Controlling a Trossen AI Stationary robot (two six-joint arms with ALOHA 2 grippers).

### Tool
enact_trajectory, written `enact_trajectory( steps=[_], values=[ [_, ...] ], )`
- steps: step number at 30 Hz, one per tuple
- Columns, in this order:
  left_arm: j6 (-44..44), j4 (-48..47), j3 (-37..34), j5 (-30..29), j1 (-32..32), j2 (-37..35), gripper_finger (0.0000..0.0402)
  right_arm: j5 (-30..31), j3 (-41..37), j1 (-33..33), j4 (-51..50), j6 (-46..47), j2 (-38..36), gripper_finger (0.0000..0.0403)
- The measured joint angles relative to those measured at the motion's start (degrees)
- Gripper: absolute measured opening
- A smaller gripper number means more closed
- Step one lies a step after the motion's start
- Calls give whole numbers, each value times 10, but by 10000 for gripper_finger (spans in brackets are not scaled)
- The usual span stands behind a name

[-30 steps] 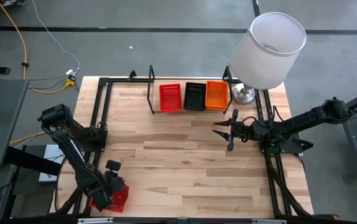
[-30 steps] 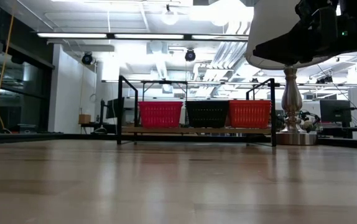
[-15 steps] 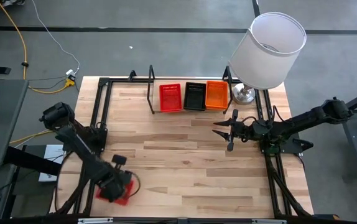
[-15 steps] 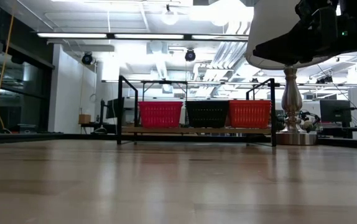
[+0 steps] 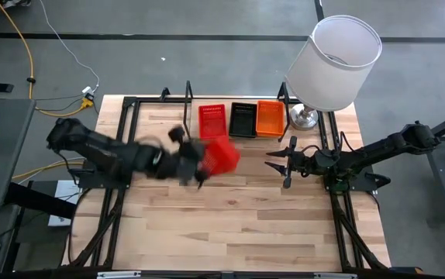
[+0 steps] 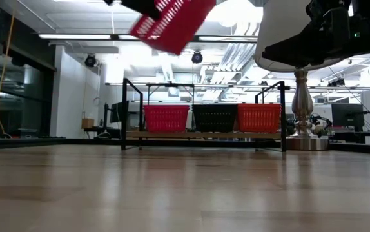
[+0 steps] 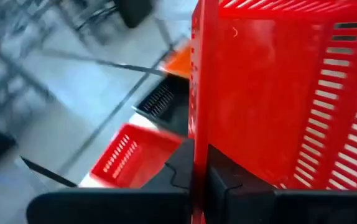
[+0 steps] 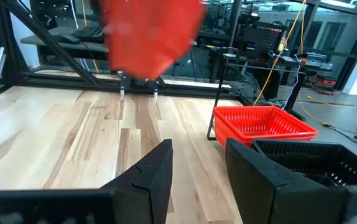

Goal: Stack baskets on shelf by color
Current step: Stack the red basket on top of the red baskets on the shelf

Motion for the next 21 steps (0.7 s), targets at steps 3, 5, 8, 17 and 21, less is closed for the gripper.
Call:
enact_trajectory(
  steps=[3,5,8,17,21],
  values=[
    [-50,69,4,64,91,-7,1,2,0,0,-2,0,0,135],
    [-91,81,4,117,155,-7,0,3,0,0,-2,0,0,135],
    [-169,83,-3,137,240,-2,0,3,0,0,-3,1,0,135],
    [-325,102,-62,146,306,10,0,3,0,0,-3,0,0,135],
    [-334,141,-65,141,287,30,0,3,0,0,-3,1,0,135]
  ],
)
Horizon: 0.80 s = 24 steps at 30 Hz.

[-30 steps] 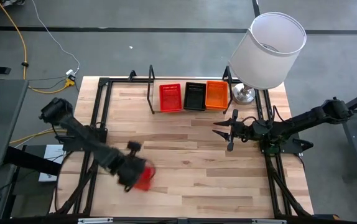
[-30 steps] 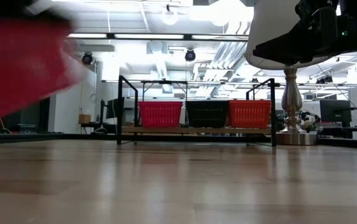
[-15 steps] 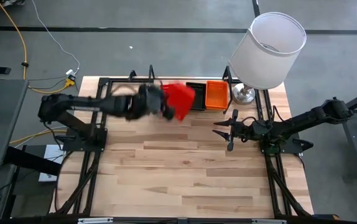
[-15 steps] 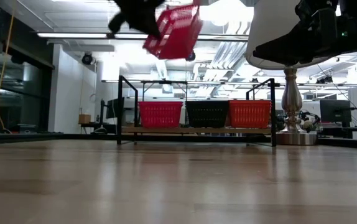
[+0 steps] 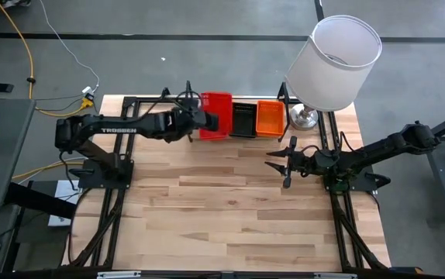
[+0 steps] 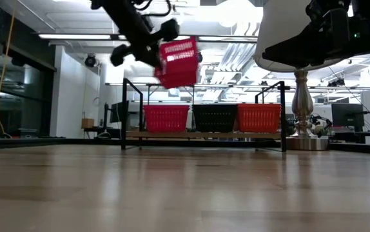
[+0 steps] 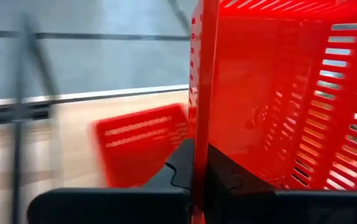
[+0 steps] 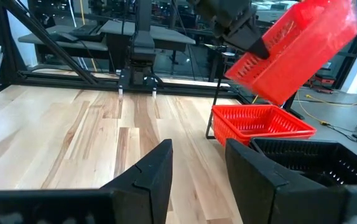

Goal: Stack baskets on shelf by color
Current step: Stack the red basket on top of the red baskets on the shelf

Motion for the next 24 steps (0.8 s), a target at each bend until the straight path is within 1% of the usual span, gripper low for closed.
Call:
enact_trajectory(
  steps=[2,3,6,8,13,18,24],
  values=[
    [0,31,1,-2,-11,13,0,1,0,0,0,0,0,135],
    [1,32,1,-10,-15,19,0,2,0,0,0,1,0,135],
    [8,31,1,-63,-21,39,0,4,0,0,0,13,0,135],
    [1,29,1,-88,-21,48,0,5,0,0,-1,14,0,135],
    [-6,12,1,-102,-16,48,0,5,0,0,-1,11,0,135],
    [-62,-50,1,-117,-15,46,0,5,0,0,-2,10,0,135],
    [-75,-54,1,-115,-21,58,0,5,0,0,-2,11,0,135]
  ],
)
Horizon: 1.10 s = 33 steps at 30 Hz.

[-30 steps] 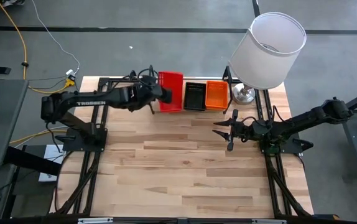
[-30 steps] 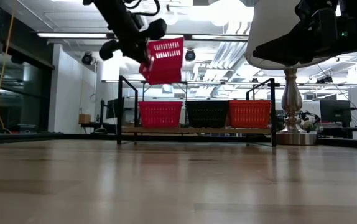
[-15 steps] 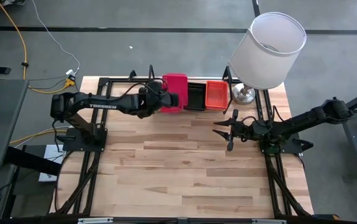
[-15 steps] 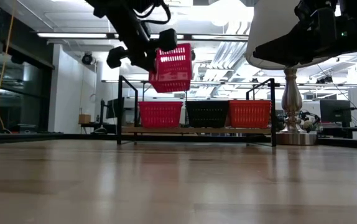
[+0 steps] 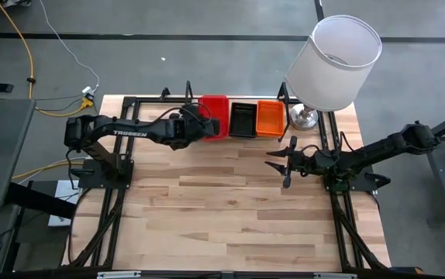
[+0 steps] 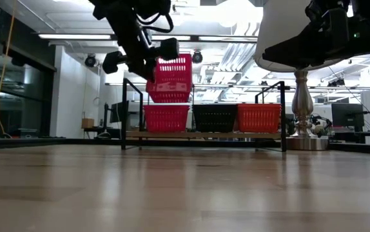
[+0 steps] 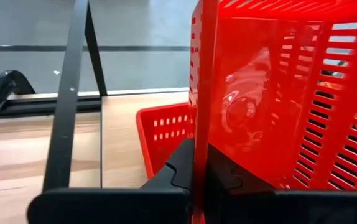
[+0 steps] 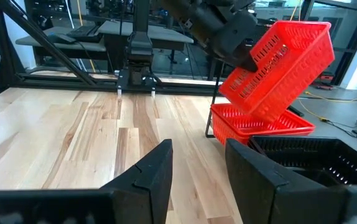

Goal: Stack baskets on shelf by color
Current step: Stack the red basket on top of the red baskets on the shelf

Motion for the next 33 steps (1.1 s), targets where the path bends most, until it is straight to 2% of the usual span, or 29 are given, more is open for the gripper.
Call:
enact_trajectory(
  steps=[19,27,33],
  values=[
    [-5,-20,0,39,0,36,6,0,0,0,0,-1,0,135],
    [-1,-15,0,28,0,36,31,0,0,0,0,-2,0,135],
    [40,30,0,30,-2,35,69,0,0,0,0,-1,0,135]
  ],
)
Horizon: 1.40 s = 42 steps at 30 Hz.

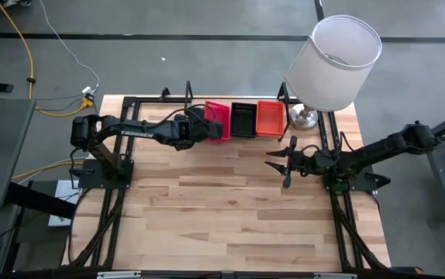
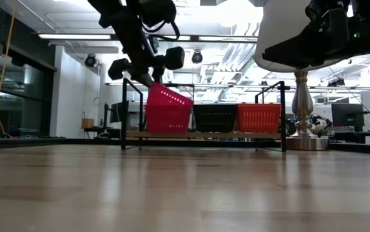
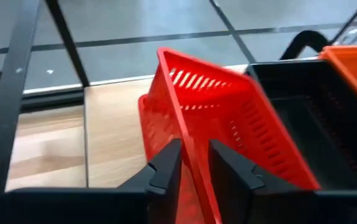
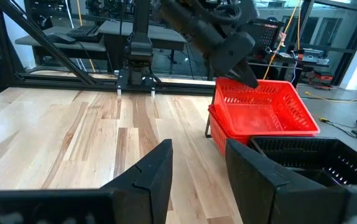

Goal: Stack baskets on shelf by color
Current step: Stack the red basket on top of the red baskets on the shelf

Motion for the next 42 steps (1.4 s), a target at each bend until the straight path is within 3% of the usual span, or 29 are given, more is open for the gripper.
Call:
enact_trajectory(
  steps=[12,25,29,34,42],
  values=[
    [50,23,0,14,2,-6,155,0,0,0,0,0,0,135],
    [96,22,2,-38,7,-25,164,0,0,0,0,1,0,135],
    [106,32,2,-50,7,-17,130,0,0,0,0,1,0,135],
    [121,43,1,-59,7,-6,19,2,0,0,-1,4,0,135],
    [121,41,1,-69,8,17,3,2,0,0,-2,4,0,135]
  ],
)
